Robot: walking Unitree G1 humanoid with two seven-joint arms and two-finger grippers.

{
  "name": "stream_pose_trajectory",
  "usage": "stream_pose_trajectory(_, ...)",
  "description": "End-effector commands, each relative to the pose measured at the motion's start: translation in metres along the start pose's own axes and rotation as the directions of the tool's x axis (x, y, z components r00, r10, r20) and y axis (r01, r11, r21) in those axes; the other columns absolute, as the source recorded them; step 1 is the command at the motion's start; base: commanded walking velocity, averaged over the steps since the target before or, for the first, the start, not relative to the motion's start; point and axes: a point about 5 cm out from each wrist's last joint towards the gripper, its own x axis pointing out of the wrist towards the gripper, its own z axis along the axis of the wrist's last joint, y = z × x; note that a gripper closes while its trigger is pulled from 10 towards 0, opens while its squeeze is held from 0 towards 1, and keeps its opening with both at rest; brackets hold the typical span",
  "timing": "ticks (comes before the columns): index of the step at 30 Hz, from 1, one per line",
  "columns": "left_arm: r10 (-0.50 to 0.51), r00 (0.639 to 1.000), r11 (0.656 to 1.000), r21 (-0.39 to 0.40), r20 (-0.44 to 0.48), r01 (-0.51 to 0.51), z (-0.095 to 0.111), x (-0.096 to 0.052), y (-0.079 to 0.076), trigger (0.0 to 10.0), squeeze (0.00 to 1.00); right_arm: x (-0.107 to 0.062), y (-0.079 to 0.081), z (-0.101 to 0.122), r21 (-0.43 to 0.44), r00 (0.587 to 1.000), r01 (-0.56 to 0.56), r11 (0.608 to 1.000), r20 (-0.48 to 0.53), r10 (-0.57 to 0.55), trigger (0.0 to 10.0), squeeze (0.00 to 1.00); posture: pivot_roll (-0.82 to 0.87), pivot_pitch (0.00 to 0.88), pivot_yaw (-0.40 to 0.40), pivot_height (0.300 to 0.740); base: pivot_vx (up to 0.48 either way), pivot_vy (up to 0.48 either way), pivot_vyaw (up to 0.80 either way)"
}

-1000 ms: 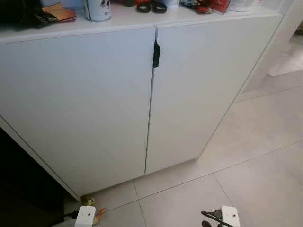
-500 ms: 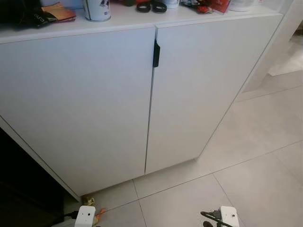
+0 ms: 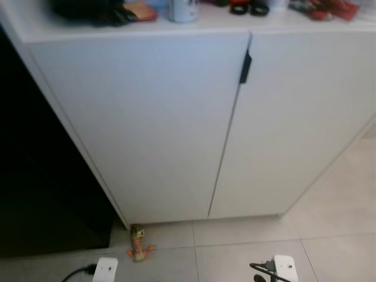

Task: Restocking fridge

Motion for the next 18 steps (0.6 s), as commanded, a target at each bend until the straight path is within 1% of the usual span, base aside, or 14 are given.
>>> stream_pose_trajectory(1, 0.000, 1.000, 1.000, -0.004, -0.007, 0.000, -0.0003, 0.0002, -0.0005, 10.0, 0.00, -0.0026, -0.0038, -0.0076, 0.033, 1.000, 0.014, 0.999, -0.017, -0.013, 10.0, 0.00, -0.12, 0.087, -0.044, 0.740, -0.240, 0.000, 0.00)
stream_pose_trajectory(10, -0.001, 1.000, 1.000, -0.006, -0.009, 0.001, -0.0007, 0.0002, -0.0007, 10.0, 0.00, -0.0027, -0.0040, -0.0077, 0.029, 1.000, 0.015, 0.999, -0.016, -0.015, 10.0, 0.00, -0.12, 0.088, -0.045, 0.740, -0.251, 0.000, 0.00)
stream_pose_trajectory(18, 0.000, 1.000, 1.000, -0.009, -0.011, 0.000, -0.0007, 0.0002, -0.0005, 10.0, 0.00, -0.0026, -0.0039, -0.0076, 0.023, 1.000, 0.012, 1.000, -0.019, -0.011, 10.0, 0.00, -0.12, 0.089, -0.045, 0.740, -0.262, 0.259, 0.00)
